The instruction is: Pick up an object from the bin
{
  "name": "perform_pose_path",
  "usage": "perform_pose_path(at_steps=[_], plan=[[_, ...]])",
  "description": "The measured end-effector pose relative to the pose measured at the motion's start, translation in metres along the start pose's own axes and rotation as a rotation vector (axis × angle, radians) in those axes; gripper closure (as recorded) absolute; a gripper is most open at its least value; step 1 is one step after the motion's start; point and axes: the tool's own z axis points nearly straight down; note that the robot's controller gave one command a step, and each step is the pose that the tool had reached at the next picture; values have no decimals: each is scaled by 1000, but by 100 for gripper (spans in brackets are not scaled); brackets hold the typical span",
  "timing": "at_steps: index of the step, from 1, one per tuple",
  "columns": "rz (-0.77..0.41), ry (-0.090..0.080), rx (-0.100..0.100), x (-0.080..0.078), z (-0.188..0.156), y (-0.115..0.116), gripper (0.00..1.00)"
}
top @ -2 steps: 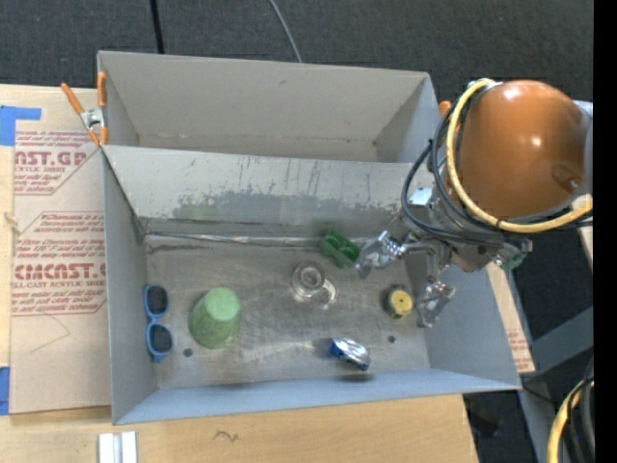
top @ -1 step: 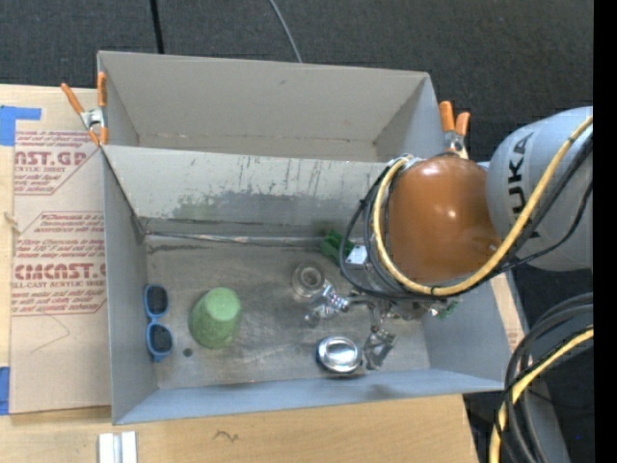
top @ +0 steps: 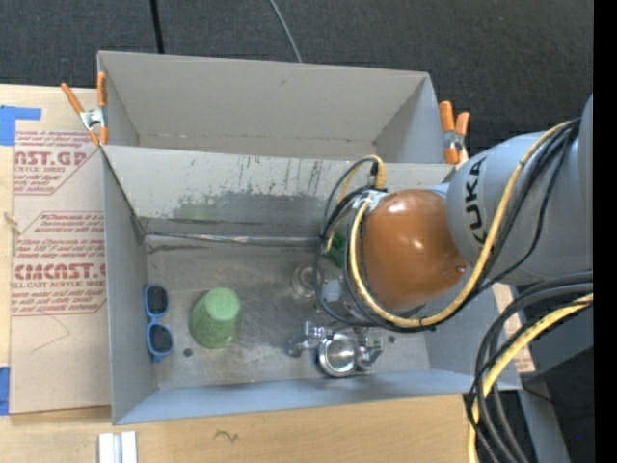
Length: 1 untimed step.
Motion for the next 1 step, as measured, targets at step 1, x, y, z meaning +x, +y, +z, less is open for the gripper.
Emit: perform_pose_path(at_steps=[1], plan=[[2, 1, 2, 1, -1, -1, 100]])
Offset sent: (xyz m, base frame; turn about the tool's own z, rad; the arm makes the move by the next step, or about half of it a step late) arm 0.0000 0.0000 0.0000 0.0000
